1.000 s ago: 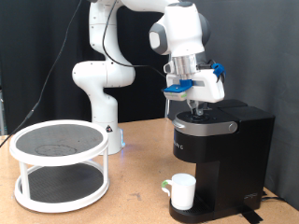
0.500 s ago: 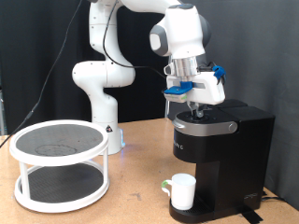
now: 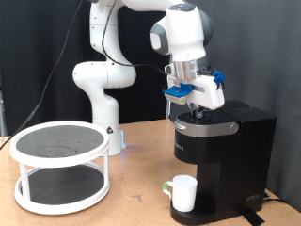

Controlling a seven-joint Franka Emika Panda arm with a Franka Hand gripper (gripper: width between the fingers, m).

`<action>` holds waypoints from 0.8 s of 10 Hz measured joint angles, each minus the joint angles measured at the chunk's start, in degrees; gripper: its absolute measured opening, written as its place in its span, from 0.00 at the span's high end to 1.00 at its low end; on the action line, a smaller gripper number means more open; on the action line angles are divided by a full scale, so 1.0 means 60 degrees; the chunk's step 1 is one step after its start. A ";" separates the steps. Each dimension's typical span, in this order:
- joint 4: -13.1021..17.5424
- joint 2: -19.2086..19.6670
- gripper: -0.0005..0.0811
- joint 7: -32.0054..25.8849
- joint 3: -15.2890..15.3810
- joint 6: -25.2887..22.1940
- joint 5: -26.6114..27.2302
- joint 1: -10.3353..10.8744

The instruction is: Make a cup of coffee with the keurig machine

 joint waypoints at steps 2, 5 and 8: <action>0.0212 0.0155 0.99 0.0064 -0.0028 -0.0309 0.0122 -0.0055; 0.0617 0.0452 0.99 0.0296 -0.0147 -0.0963 0.0425 -0.0122; 0.0947 0.0714 0.99 0.0365 -0.0263 -0.1347 0.0469 -0.0203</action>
